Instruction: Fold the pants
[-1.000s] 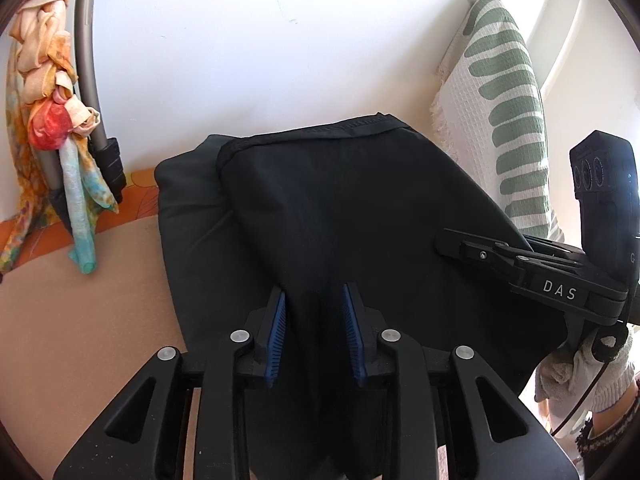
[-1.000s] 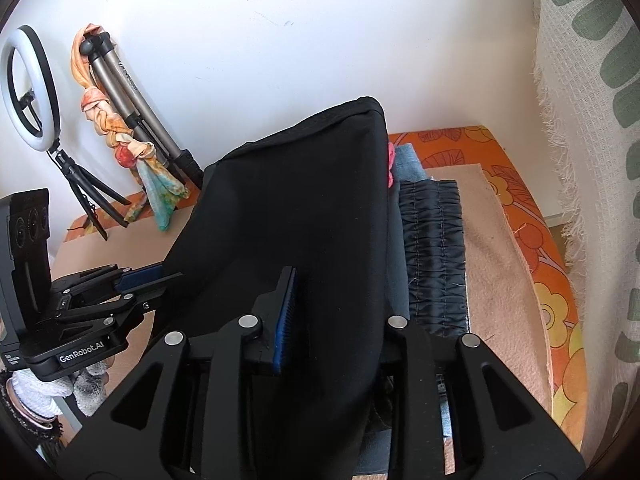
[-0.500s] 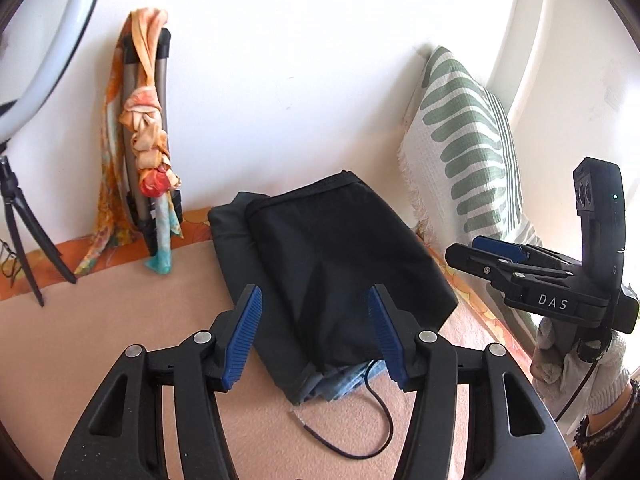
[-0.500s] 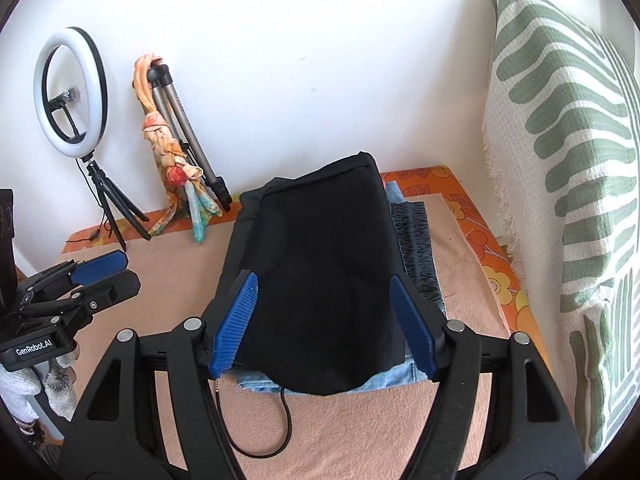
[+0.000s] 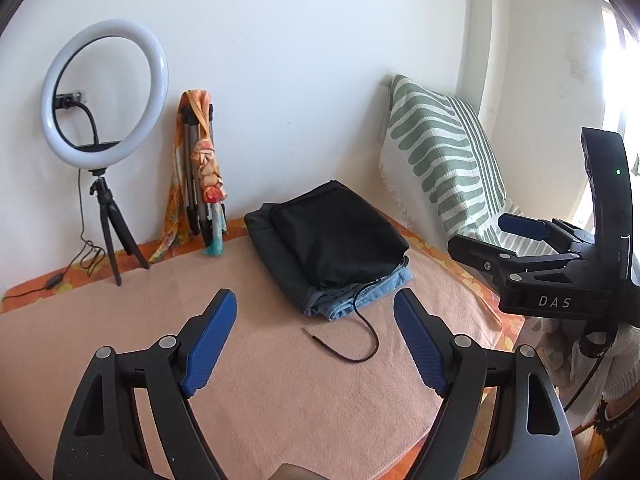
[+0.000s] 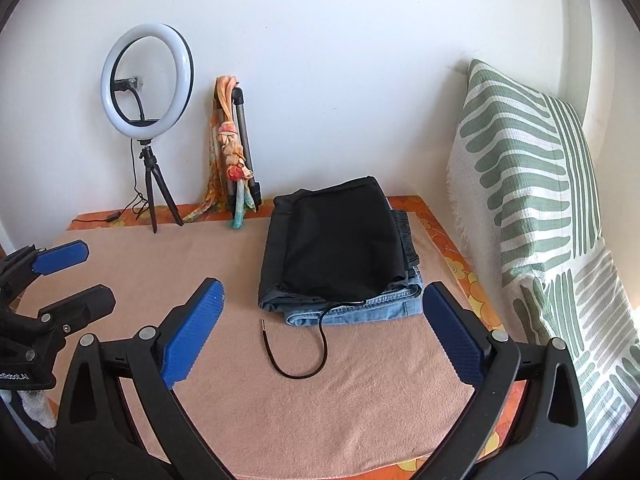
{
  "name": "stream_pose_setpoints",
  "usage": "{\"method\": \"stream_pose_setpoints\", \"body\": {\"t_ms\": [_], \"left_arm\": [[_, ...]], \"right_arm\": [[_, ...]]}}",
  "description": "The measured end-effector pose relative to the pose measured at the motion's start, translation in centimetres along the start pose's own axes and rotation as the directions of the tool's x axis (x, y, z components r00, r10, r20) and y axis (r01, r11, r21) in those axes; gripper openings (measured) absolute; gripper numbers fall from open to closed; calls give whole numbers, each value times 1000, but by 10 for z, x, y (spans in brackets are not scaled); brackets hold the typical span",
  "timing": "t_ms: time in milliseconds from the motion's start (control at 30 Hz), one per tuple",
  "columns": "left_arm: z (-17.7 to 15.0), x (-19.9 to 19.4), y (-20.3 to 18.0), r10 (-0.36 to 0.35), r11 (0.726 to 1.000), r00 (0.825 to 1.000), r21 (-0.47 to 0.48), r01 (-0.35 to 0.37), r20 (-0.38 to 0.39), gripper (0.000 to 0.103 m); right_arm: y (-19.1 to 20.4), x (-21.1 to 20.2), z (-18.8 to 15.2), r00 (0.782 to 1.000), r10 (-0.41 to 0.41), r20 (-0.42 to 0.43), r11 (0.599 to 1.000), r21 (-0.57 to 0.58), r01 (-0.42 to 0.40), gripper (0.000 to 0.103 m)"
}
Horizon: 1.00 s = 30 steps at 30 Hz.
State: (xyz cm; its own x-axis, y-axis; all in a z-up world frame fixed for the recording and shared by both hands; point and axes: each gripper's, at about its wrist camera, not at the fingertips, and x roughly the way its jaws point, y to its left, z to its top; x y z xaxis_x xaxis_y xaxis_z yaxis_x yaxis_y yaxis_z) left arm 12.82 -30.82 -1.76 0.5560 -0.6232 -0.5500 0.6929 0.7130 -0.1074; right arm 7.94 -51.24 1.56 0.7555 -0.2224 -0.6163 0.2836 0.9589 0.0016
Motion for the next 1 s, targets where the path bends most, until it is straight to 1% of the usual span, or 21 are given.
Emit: {"method": "stream_pose_setpoints", "body": {"t_ms": [200,300,400,467,500,533,567,633,733,833,1000], "left_arm": [[-30,-55,-1,39,999,999,-17,-39,12,82],[-44,-81,-1,63,997,997,-49,-61,51,84],[-56,-101,-5,91,995,992,-46,-87,89,86],[-63,-109,-7,111,994,989,-32,-108,102,89],[-66,-113,-8,121,993,987,-25,-119,104,93],[-70,-115,-9,133,991,986,-21,-131,105,99],[-73,-118,-9,146,989,983,-20,-145,109,101],[-81,-126,-10,156,988,981,-27,-153,119,102],[-91,-132,-8,157,987,982,-46,-153,107,102],[-97,-134,-5,172,985,981,-51,-167,92,102],[-99,-142,-1,188,981,977,-65,-182,99,102]], "right_arm": [[25,-56,-29,998,8,56,1000,23,-9,103],[36,-79,-43,995,-3,96,1000,30,0,103],[44,-96,-57,993,-20,119,999,47,15,103],[48,-104,-66,992,-30,125,998,53,24,103],[50,-108,-72,992,-32,124,998,55,25,103],[52,-112,-77,992,-32,123,998,60,24,103],[53,-115,-83,992,-33,121,997,70,24,103],[54,-122,-93,992,-33,121,995,94,22,103],[56,-129,-102,993,-41,115,992,122,27,103],[58,-133,-104,991,-59,116,992,115,45,103],[59,-134,-103,991,-55,124,991,127,39,103]]}}
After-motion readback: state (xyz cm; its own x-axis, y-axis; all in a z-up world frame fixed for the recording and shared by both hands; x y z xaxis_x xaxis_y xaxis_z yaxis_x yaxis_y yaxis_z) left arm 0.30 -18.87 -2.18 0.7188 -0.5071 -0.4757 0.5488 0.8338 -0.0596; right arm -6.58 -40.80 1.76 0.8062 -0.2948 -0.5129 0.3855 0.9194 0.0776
